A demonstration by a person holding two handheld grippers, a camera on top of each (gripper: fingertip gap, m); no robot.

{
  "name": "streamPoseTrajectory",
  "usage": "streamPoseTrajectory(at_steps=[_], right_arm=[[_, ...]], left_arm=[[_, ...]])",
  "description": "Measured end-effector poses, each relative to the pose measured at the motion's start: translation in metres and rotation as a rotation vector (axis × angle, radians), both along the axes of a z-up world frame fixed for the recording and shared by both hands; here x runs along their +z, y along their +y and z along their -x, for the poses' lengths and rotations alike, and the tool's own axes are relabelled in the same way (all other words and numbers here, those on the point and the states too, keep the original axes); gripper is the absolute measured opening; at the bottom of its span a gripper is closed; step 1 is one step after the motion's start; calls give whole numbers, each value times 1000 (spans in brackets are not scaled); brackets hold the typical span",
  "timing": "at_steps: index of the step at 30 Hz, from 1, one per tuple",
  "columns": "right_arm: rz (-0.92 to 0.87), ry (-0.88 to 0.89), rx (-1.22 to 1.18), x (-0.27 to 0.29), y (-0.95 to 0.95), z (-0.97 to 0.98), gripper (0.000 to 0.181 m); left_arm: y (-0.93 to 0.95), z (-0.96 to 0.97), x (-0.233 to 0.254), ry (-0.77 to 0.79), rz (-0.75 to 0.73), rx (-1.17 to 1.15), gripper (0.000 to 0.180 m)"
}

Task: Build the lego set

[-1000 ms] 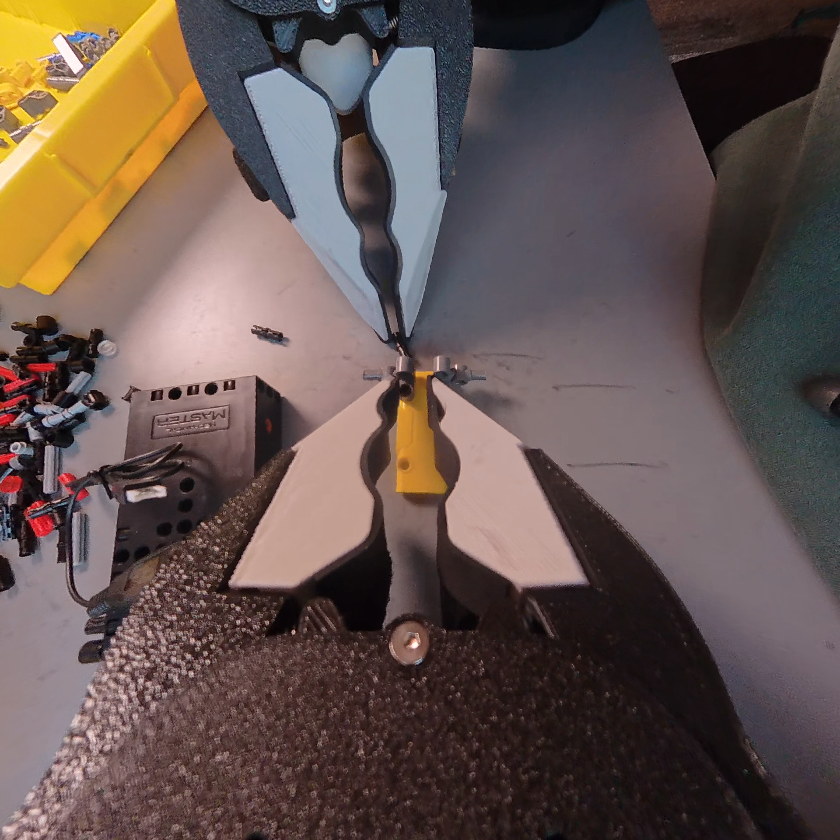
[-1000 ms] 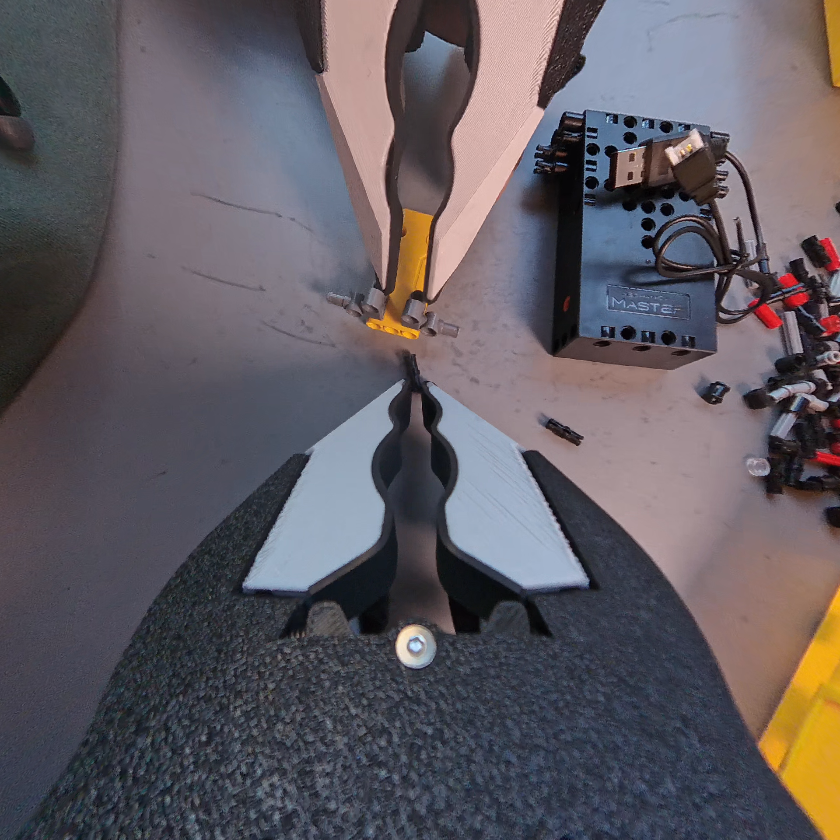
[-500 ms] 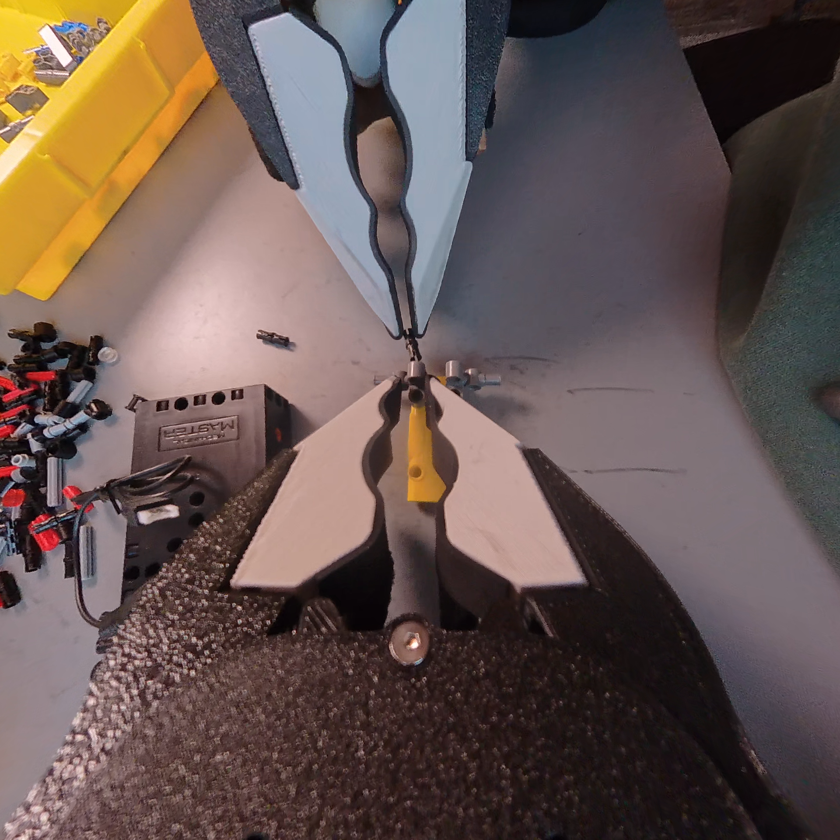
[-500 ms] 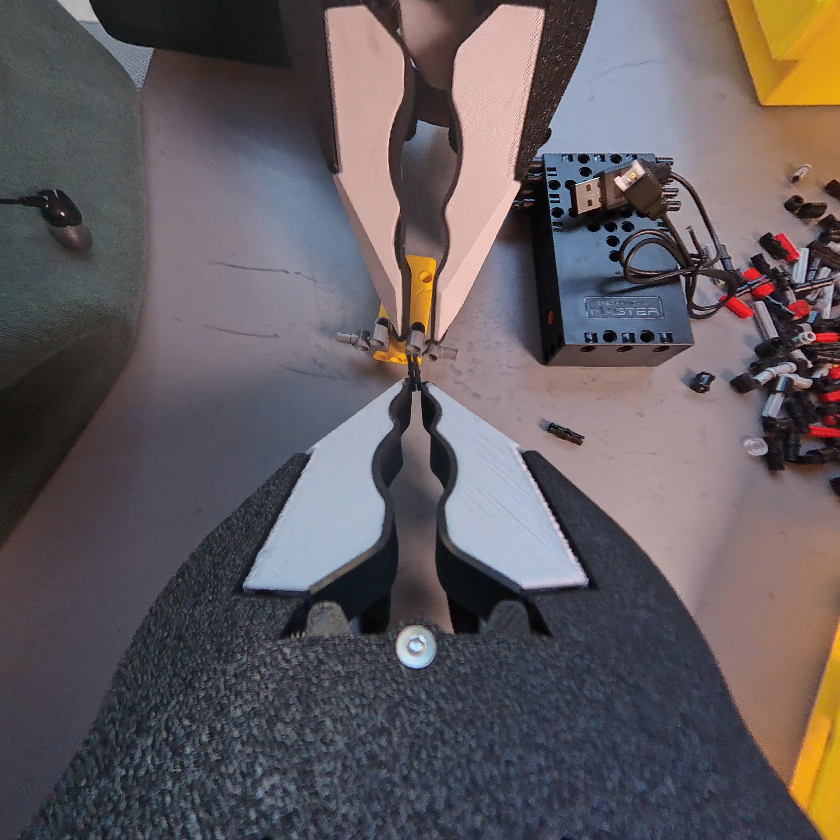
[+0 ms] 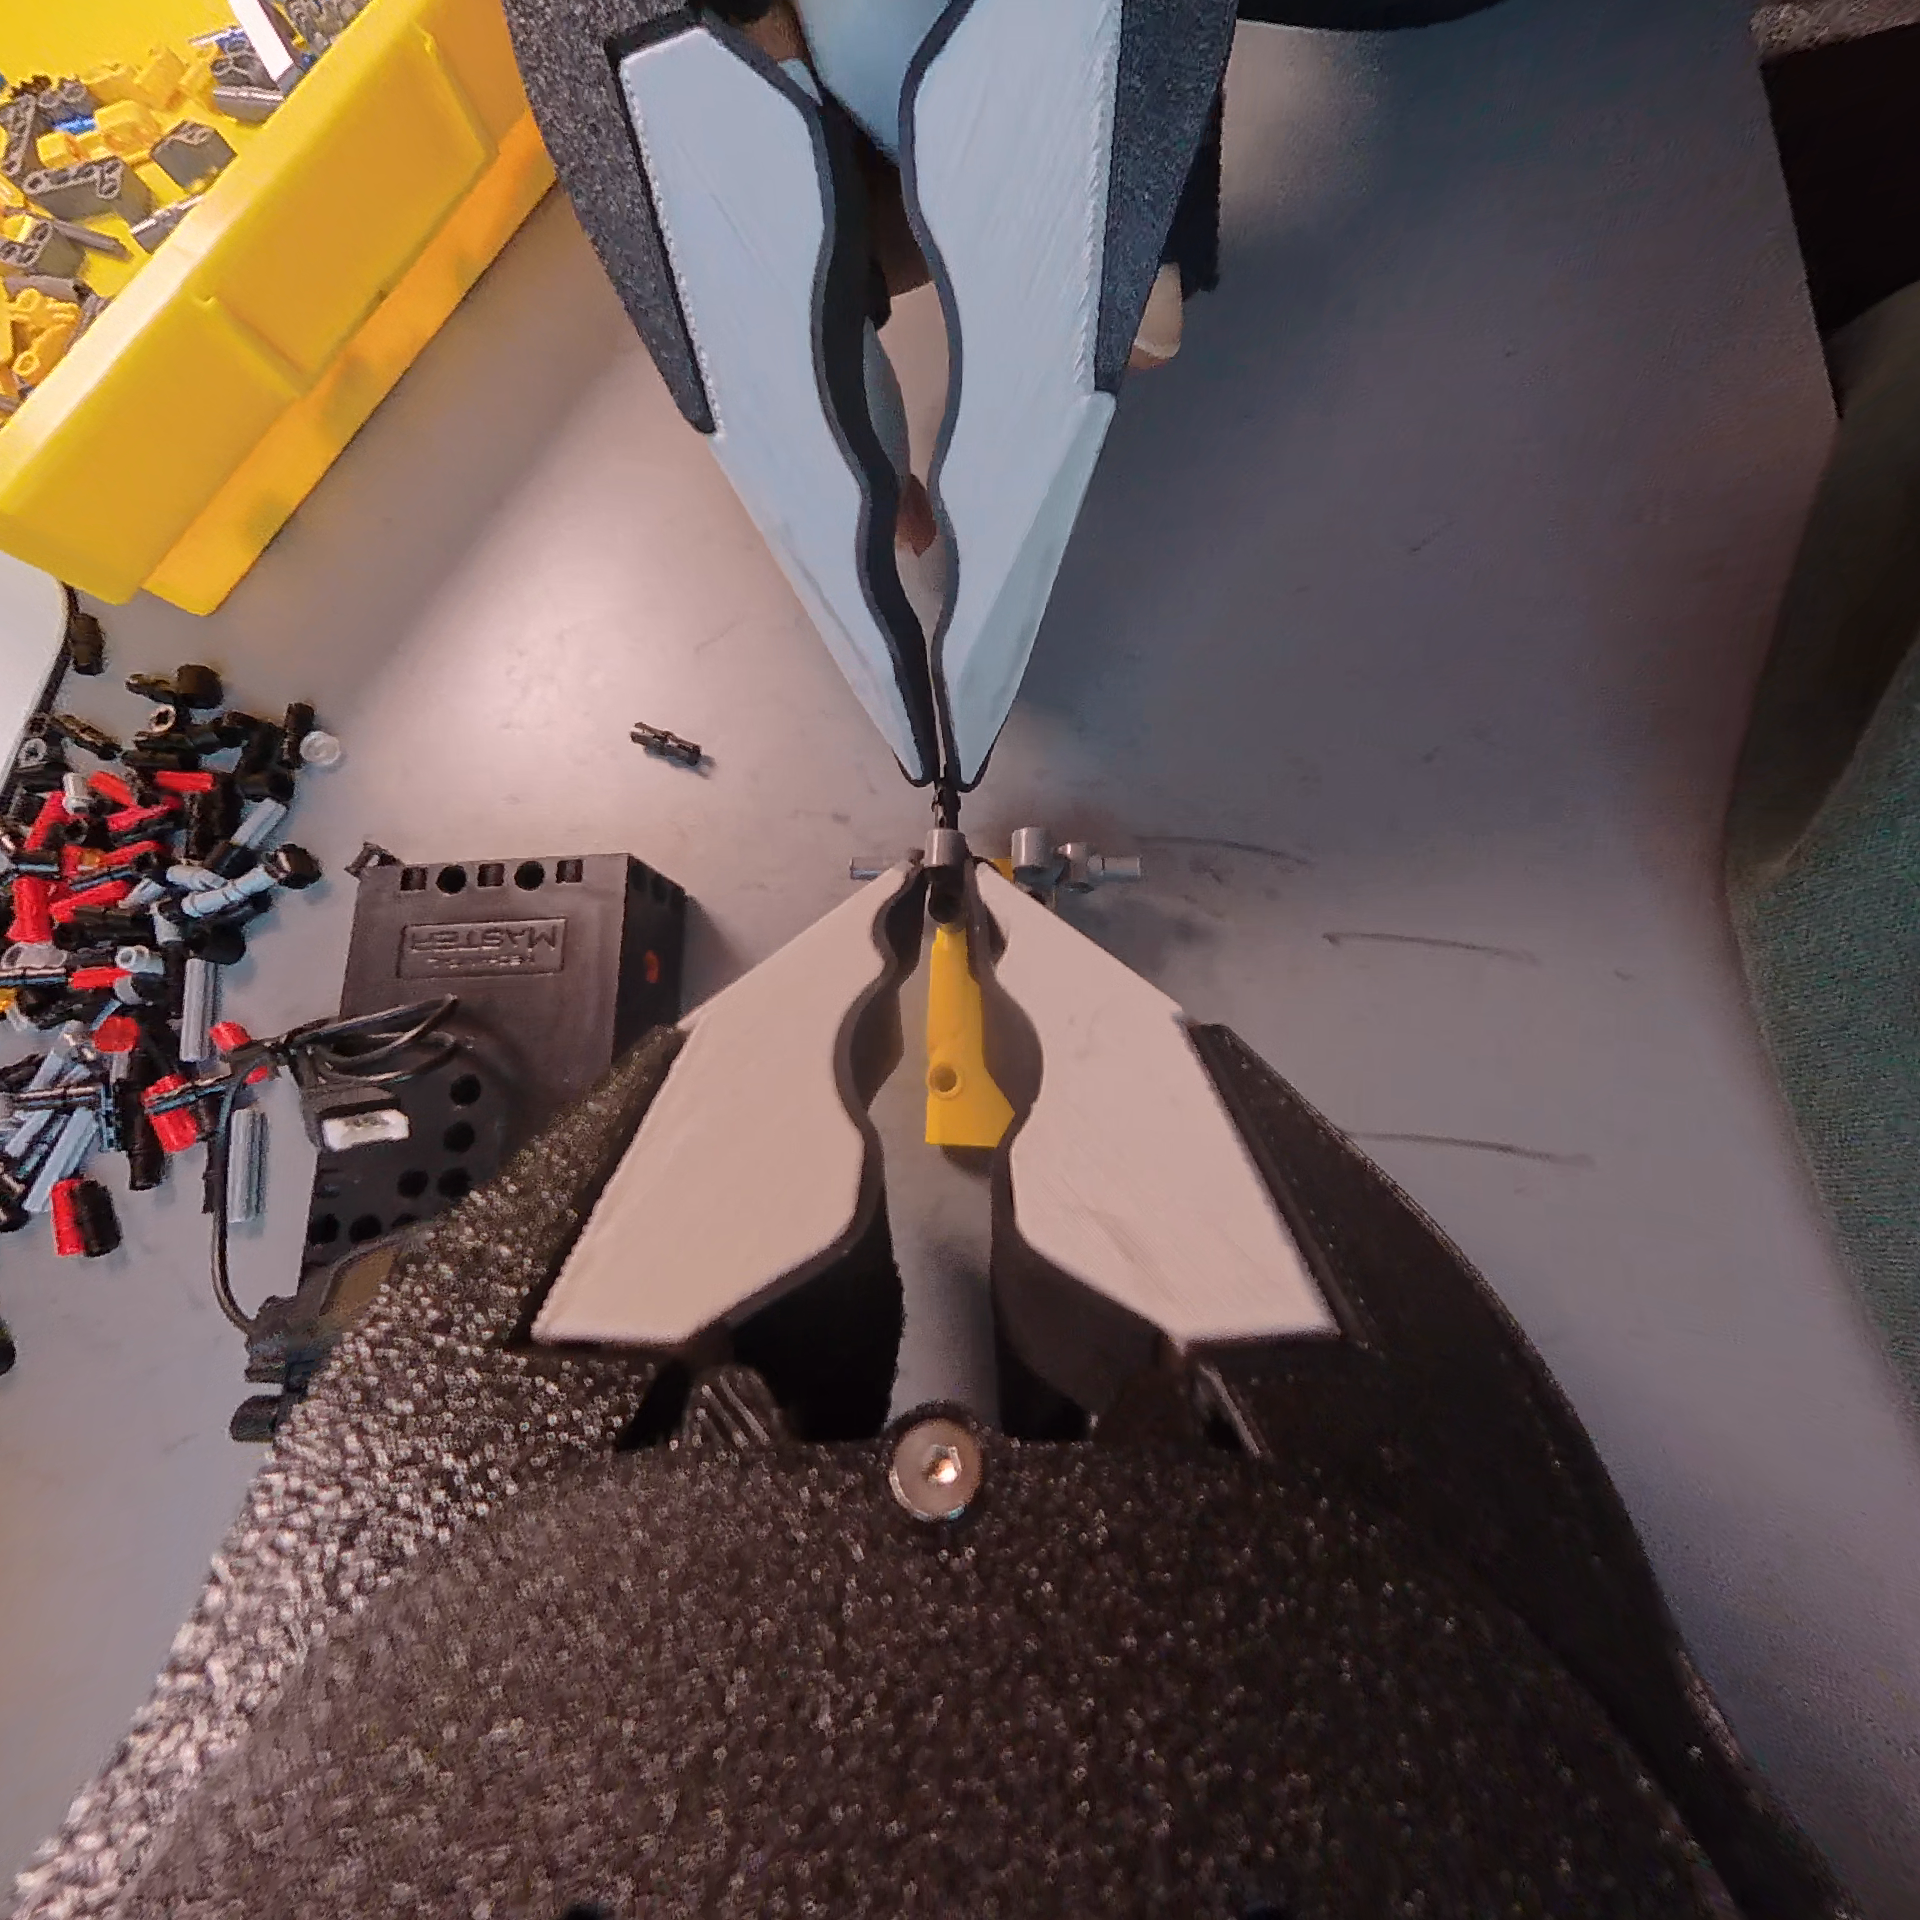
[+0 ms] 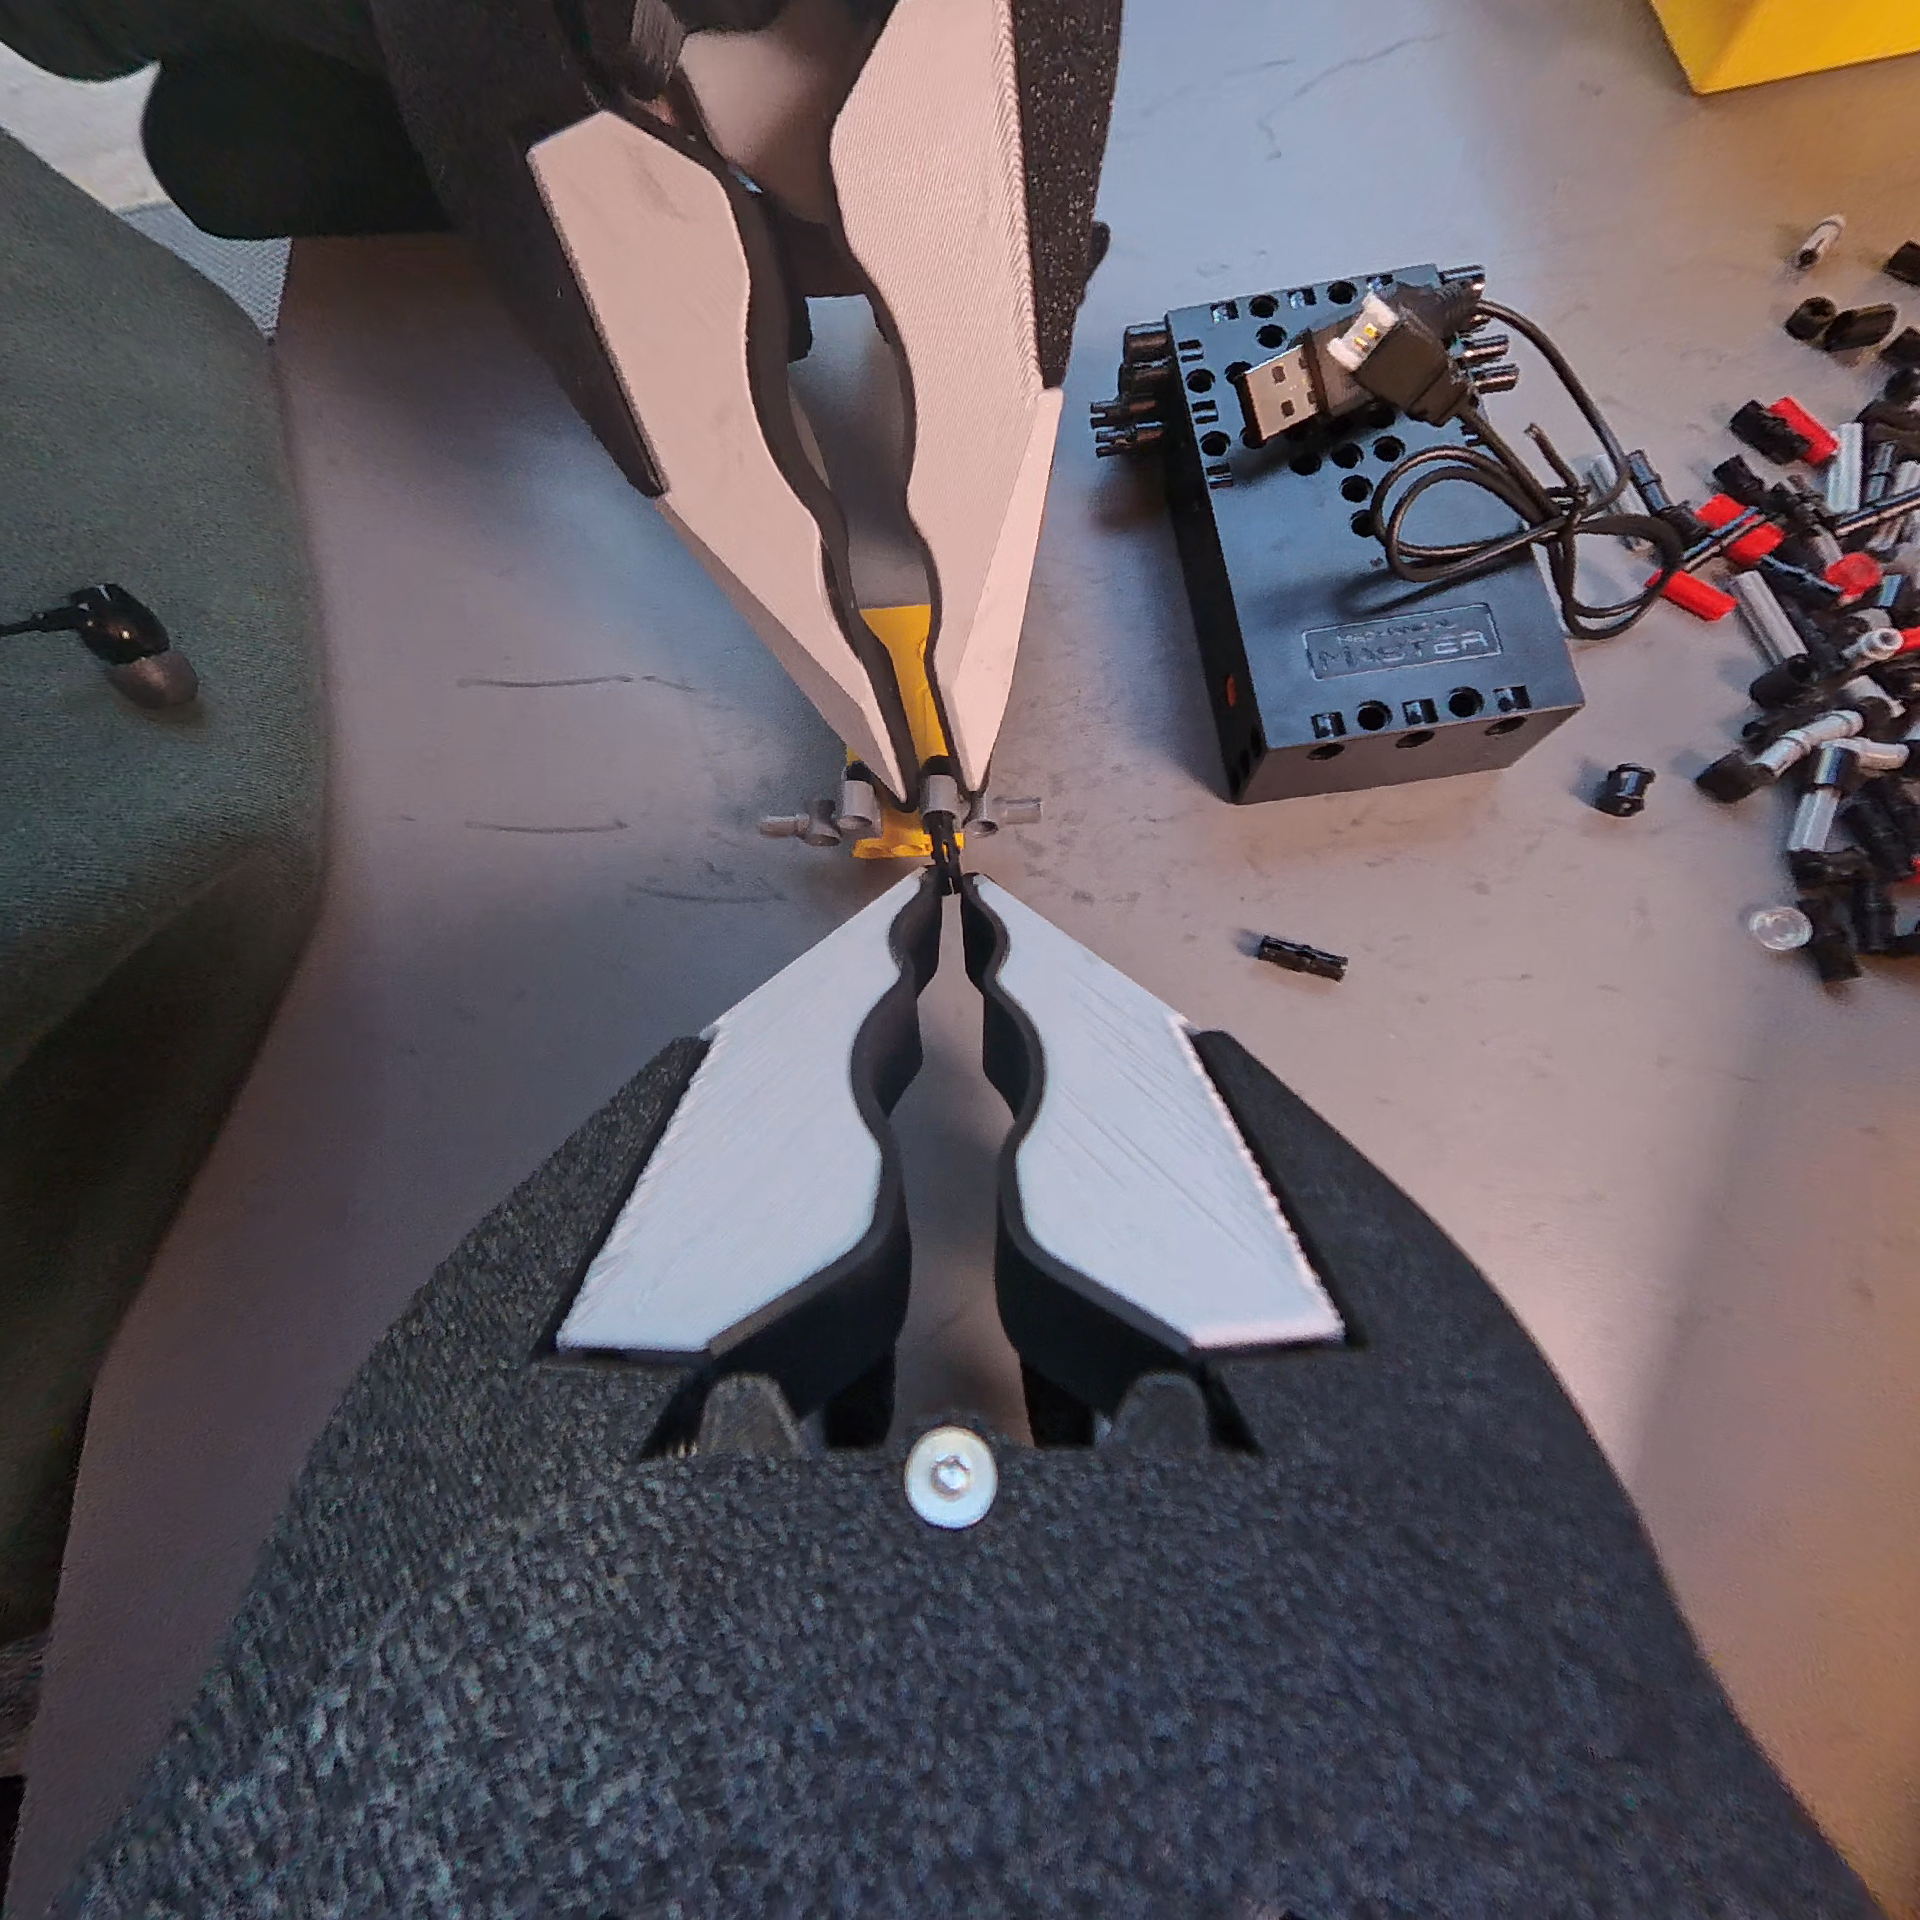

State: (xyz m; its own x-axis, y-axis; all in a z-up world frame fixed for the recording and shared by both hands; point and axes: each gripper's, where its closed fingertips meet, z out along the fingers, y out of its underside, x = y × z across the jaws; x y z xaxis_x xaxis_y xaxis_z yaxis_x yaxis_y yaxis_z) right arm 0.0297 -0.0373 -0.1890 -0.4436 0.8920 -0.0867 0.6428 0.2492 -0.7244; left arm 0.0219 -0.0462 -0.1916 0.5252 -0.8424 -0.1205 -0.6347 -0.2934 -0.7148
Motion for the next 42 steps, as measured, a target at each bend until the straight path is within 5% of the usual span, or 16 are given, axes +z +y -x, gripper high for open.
streamPoseTrajectory(at_steps=[32,42], right_arm=[[-49,71,48,16,-5,0,1],[-5,362,97,56,-8,7,5]], left_arm=[[0,-9,18,-116,-11,10,4],[0,-8,61,-401,-68,-2,3]])
